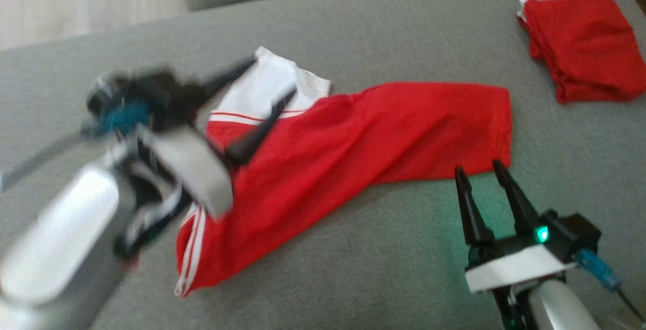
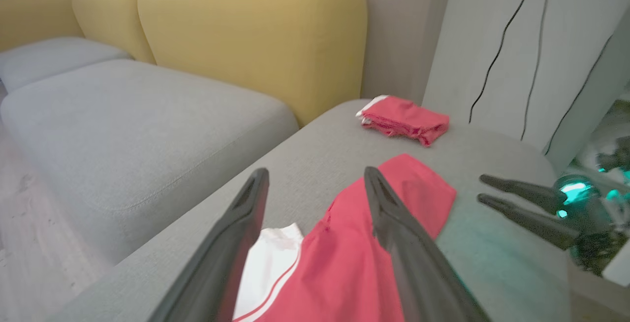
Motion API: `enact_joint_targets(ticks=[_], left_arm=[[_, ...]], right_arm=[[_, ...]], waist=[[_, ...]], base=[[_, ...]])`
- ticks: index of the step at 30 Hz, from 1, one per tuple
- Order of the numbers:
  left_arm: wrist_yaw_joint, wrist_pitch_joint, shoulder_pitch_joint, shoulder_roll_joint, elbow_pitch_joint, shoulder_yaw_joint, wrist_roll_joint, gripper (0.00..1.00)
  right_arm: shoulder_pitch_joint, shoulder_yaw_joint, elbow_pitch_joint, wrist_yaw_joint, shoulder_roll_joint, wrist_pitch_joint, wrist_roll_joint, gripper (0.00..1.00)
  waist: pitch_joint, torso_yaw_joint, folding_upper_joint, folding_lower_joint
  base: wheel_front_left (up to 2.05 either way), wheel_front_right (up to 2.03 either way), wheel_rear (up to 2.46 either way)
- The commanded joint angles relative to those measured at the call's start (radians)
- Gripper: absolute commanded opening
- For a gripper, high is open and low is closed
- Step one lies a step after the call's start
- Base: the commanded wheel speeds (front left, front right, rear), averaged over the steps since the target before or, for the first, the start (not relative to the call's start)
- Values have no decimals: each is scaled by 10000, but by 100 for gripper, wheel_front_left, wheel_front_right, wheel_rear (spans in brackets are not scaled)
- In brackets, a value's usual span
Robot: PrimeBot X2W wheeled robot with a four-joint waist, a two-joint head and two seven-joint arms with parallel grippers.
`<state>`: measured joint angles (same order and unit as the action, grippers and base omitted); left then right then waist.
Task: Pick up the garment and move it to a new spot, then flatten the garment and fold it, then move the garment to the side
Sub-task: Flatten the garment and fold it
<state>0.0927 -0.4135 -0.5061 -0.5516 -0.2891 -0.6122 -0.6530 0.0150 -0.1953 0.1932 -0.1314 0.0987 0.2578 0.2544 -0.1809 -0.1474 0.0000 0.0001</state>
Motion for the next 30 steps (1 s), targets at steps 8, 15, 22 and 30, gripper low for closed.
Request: enact_joint_targets(ticks=[8,15,22,30], left_arm=[[364,-1802,-4507,181,4317,-595,-342,100],[376,-2182,-6084,-39,6278,-1764,-305,100],[378,-1931,-7132,-196,7871,-2981,-122,100],[379,-1894,-7765,-265,9055,-3953,-301,100]], right_arm=[[1226,-392,-572,7,9,40,100,100],[1702,-530,-635,7,-128,40,186,100],[2103,-629,-684,7,-239,40,247,100],[2354,-691,-698,7,-316,40,280,100]], waist=[[-1767,-1027,0,-1],[-2583,-1428,0,-1],[-3188,-1736,0,-1],[-3494,-1963,0,-1]], base=[[0,0,0],[0,0,0],[0,0,0],[0,0,0]])
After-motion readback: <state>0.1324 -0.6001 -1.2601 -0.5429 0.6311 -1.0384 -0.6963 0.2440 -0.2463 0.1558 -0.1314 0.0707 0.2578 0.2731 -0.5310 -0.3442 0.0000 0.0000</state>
